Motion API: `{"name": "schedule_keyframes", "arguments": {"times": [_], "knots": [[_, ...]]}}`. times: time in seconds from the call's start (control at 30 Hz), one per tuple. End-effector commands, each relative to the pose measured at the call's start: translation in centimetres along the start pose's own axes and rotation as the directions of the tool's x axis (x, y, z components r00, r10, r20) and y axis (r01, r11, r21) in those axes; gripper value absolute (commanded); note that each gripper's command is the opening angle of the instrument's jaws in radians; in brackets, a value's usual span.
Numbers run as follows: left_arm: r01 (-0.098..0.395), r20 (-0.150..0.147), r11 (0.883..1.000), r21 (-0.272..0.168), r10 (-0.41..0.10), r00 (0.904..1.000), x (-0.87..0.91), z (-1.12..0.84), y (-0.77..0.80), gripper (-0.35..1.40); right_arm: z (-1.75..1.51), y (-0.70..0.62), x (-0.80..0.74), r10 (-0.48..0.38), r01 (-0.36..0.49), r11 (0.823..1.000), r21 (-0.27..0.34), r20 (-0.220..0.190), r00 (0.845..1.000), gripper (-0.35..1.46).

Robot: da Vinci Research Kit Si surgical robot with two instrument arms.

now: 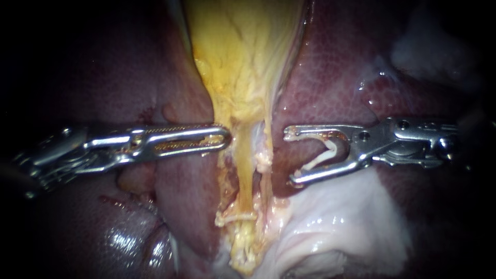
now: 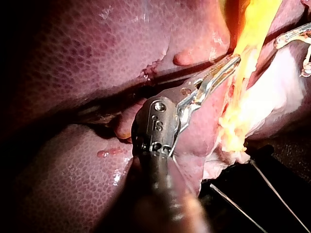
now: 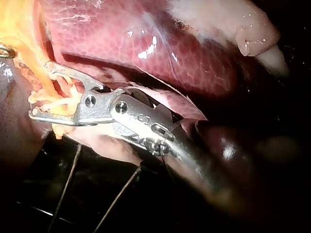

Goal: Clipping second clip left tube

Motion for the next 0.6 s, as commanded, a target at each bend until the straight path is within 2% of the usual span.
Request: {"name": "schedule_keyframes", "arguments": {"times": [0.03, 0.1, 0.2, 0.27, 0.33, 0.43, 0.6], "knots": [[0.0, -0.001, 1.0, 0.003, 0.0, 1.0, -0.02, -0.03, 0.0, -0.35, 0.0, 0.0, 0.0, 0.0, 0.0, 1.0, 0.001, 0.0, 1.0, 0.6], [0.004, -0.007, 1.0, 0.011, -0.004, 1.0, -0.1, -0.16, -0.01, -0.35, 0.01, 0.0, -0.02, -0.002, 0.002, 1.0, 0.001, 0.0, 1.0, 0.6], [0.014, -0.002, 1.0, -0.007, -0.014, 0.9999, -0.3, -0.43, -0.04, -0.35, 0.04, -0.01, -0.08, -0.006, 0.006, 1.0, 0.002, 0.001, 1.0, 0.6], [0.024, 0.024, 1.0, -0.013, -0.023, 0.9994, -0.45, -0.67, -0.05, -0.35, 0.08, -0.01, -0.15, -0.012, 0.012, 1.0, 0.01, 0.002, 1.0, 0.6], [0.038, 0.047, 0.999, -0.018, -0.038, 0.9982, -0.57, -0.89, -0.05, -0.35, 0.18, -0.02, -0.27, -0.022, 0.022, 1.0, 0.018, 0.001, 1.0, 0.6], [0.036, 0.062, 0.999, -0.024, -0.034, 0.9975, -0.67, -1.08, -0.04, -0.35, 0.42, -0.02, -0.49, -0.028, 0.028, 0.999, 0.032, -0.005, 1.0, 0.6], [0.038, 0.067, 0.999, -0.027, -0.036, 0.9971, -0.68, -1.12, -0.02, -0.35, 0.89, 0.02, -0.96, -0.004, 0.005, 0.998, 0.06, -0.02, 1.0, 0.6]]}}
